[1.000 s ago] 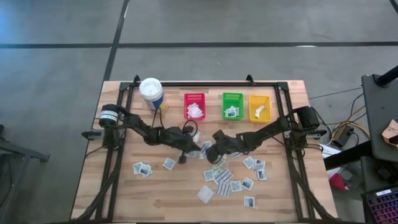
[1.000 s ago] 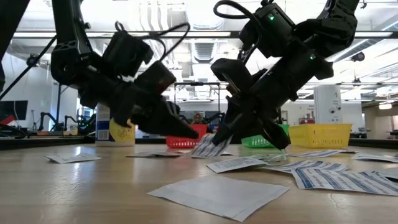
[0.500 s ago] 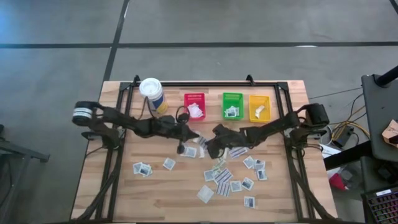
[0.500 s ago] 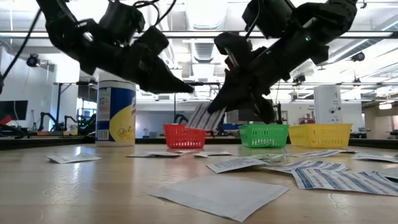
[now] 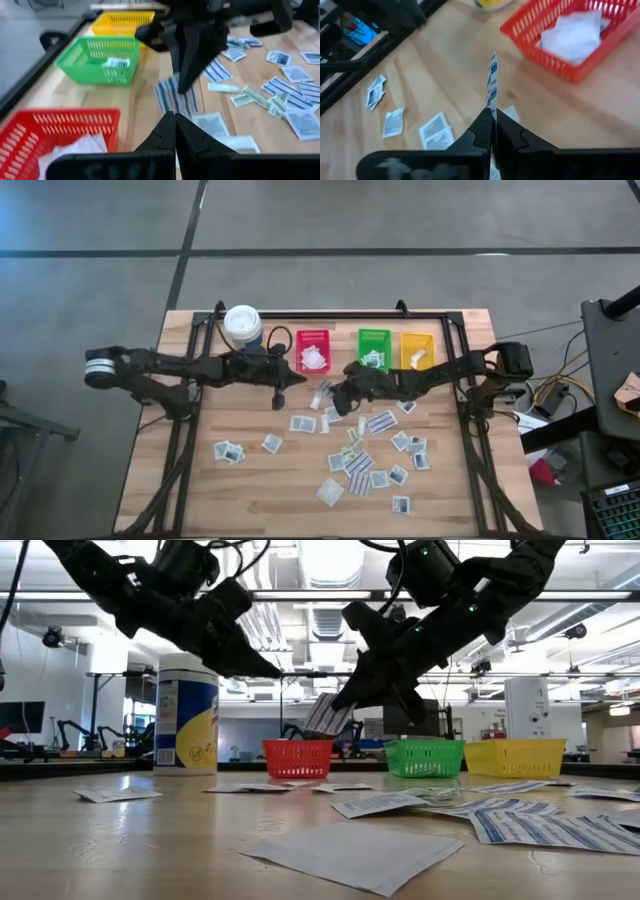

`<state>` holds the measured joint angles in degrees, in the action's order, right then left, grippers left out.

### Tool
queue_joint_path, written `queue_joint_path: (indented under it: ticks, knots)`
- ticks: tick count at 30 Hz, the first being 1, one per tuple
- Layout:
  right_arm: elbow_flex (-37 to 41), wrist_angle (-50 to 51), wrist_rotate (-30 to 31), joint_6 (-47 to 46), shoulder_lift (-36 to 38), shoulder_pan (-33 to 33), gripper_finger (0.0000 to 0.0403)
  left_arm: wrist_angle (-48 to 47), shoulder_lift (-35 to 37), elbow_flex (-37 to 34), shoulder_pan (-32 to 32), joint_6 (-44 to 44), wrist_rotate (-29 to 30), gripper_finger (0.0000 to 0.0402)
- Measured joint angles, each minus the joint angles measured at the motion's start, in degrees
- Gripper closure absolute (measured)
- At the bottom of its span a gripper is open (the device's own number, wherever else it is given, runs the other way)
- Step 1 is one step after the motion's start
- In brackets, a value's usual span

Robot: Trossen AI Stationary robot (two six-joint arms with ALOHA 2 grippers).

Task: Pick & Place First Aid Supplies
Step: Put the blue bandage in the red bin

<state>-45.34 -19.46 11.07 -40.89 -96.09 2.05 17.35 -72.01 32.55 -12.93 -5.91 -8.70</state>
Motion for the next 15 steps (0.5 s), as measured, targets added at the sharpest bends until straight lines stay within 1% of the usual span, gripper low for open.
queue_joint_path:
  ticks: [5,8,11,15]
  knots:
    - [0.0,-3.7,0.0,5.7,-0.4,1.7,0.0395,0.0,-1.8,0.0,-4.0,0.2,-11.9,0.0401]
    - [0.0,-3.6,-0.1,8.3,-0.3,1.8,0.0395,0.1,-2.1,0.0,-6.5,0.4,-17.0,0.0401]
    - [0.0,-3.7,-2.2,9.8,-0.2,1.7,0.0395,0.1,-2.1,0.0,-7.9,1.2,-19.7,0.0401]
    - [0.0,-4.3,-4.5,11.6,-0.2,1.2,0.0395,0.1,-2.1,0.4,-8.1,1.8,-19.8,0.0401]
